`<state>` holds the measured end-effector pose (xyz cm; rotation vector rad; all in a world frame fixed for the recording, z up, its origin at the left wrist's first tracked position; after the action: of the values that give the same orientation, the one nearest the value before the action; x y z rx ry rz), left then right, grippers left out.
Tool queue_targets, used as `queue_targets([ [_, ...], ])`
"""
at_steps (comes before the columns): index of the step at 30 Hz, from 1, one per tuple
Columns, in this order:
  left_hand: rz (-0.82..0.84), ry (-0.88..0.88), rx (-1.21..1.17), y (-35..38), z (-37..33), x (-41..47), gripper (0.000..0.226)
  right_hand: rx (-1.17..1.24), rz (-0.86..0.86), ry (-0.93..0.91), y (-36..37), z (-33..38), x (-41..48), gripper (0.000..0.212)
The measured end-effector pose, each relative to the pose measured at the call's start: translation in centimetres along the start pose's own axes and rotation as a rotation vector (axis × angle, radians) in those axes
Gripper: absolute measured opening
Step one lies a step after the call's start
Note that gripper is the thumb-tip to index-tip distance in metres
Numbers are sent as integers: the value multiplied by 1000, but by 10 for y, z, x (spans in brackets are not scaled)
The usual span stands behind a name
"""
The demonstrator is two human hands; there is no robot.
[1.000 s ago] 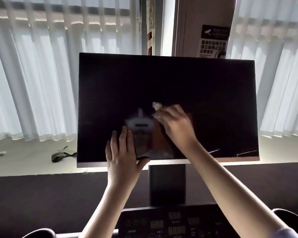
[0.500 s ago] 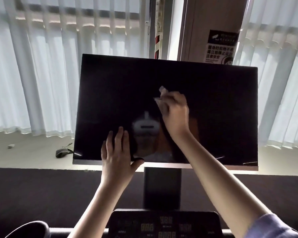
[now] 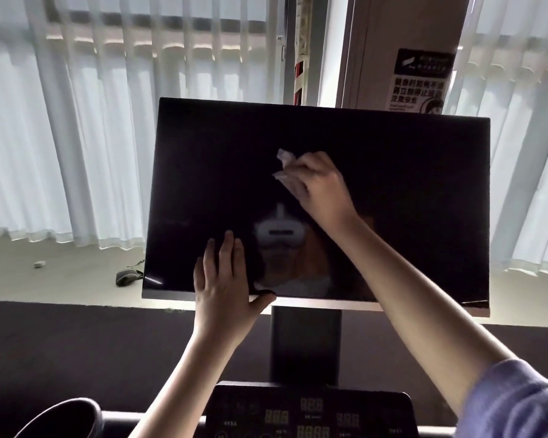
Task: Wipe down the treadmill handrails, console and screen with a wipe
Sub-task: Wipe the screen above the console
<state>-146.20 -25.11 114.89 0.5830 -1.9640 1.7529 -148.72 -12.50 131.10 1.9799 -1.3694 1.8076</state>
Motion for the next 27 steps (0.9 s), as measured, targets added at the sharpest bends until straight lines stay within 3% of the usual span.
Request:
queue_targets([
  [5,-6,-3,12,0,0,0,106,3,-151,400,-14,-58,15,24],
  [10,-14,-4,17,-1,0,0,105,-6,-37,105,5,-26,28,16],
  [12,-13,-3,17,0,0,-1,104,-90,-40,219,0,-51,37,21],
  [15,-20,-1,17,-1,-1,-1,104,-2,-122,556,-6,-92,42,24],
  [20,-45,6,25,-2,-1,-2,103,-16,31,237,3,-49,67,26],
  [24,-43,4,25,-3,-1,-2,104,-69,-118,546,-26,-100,50,31],
  [27,-49,1,28,-3,-1,-3,107,-42,-122,486,-23,-79,48,30],
])
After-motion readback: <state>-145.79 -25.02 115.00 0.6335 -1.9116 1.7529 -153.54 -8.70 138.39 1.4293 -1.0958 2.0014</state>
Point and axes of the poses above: each hand's wrist, its own x-axis towards the middle knuckle, its own y-axis out of the palm, z = x × y, the point moved 10 cm from there along x, towards the middle knuckle, and after that the axes turned 15 degrees about z, right-handed, at the moved point
